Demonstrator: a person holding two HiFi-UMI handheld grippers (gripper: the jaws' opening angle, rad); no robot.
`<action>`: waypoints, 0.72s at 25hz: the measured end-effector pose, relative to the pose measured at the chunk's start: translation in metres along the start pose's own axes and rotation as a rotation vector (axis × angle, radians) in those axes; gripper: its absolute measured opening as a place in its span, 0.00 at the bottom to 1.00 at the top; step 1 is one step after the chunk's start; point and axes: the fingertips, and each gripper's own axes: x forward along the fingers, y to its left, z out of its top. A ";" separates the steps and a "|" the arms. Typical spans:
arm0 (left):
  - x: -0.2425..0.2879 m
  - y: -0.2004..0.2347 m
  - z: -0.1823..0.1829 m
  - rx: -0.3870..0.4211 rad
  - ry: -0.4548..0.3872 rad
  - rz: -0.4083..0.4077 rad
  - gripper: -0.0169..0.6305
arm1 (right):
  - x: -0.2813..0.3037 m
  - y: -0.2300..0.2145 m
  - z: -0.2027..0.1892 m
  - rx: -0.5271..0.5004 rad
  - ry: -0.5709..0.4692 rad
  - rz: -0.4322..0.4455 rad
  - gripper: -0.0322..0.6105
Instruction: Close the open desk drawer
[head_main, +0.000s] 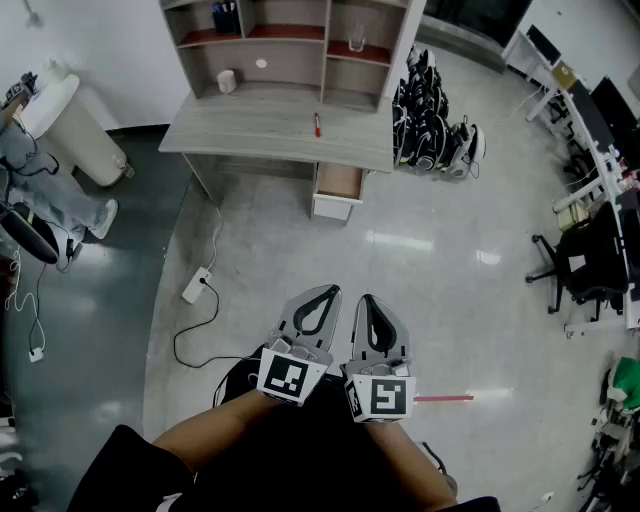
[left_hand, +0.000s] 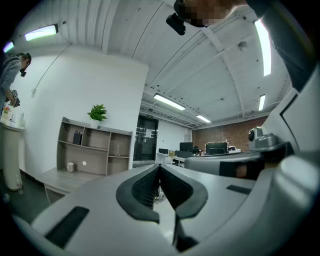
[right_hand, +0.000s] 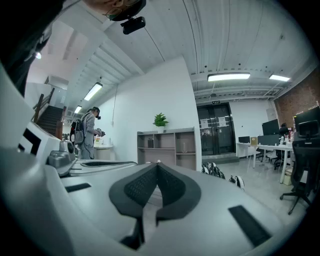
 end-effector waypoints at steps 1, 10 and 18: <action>-0.001 -0.003 0.000 0.007 0.002 0.007 0.05 | -0.003 0.000 0.000 0.007 -0.004 0.008 0.08; -0.006 0.015 -0.016 0.030 0.068 0.092 0.05 | -0.020 -0.021 -0.004 0.046 -0.035 0.027 0.08; 0.009 0.052 -0.032 0.022 0.083 0.166 0.05 | 0.006 -0.046 -0.021 0.081 0.001 0.025 0.08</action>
